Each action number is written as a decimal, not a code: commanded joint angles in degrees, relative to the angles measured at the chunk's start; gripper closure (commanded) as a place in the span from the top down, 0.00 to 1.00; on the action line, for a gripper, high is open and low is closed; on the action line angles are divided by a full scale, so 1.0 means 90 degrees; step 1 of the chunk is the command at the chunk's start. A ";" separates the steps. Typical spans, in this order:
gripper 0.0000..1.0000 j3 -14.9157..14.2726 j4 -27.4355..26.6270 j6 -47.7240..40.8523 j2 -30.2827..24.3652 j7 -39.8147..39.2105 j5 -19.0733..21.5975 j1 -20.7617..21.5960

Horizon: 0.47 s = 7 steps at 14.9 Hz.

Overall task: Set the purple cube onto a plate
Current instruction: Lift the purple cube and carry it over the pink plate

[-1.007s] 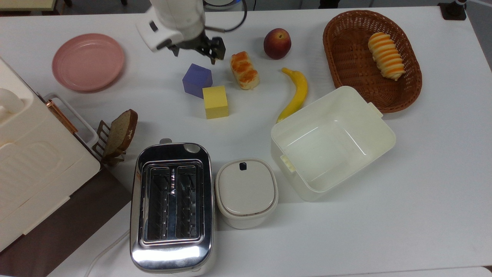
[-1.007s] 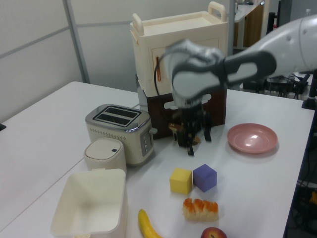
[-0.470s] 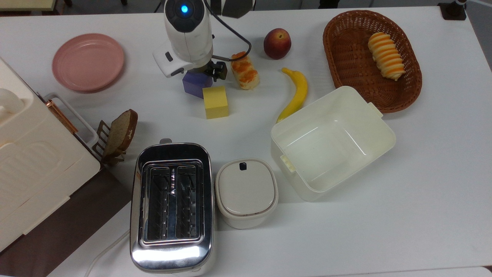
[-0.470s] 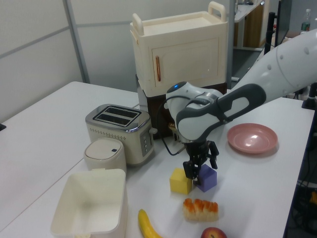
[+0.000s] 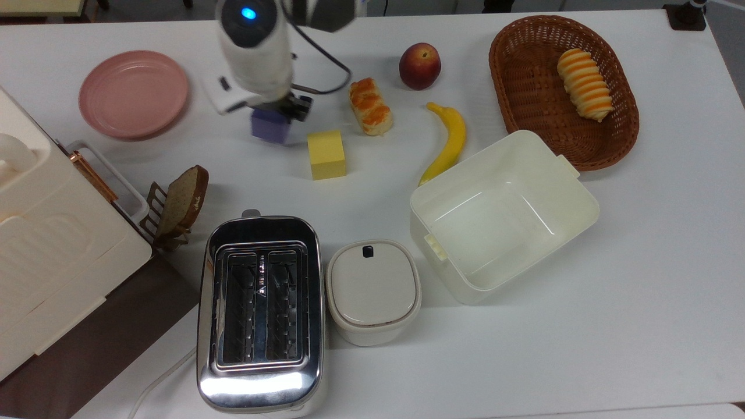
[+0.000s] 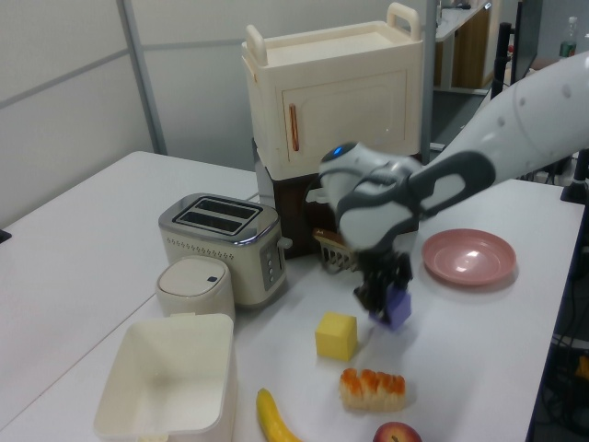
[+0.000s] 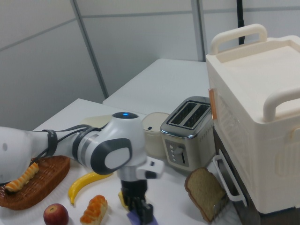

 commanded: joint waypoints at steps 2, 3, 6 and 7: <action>0.06 -0.1139 0.0014 -0.0138 -0.0315 -0.1343 -0.0055 -0.0427; 0.07 -0.1422 0.0043 -0.0060 -0.0295 -0.1772 -0.0046 -0.0554; 0.14 -0.1961 0.0033 0.0631 -0.0013 -0.2391 0.0091 -0.0905; 0.16 -0.1962 0.0033 0.0866 0.0153 -0.2450 0.0111 -0.1100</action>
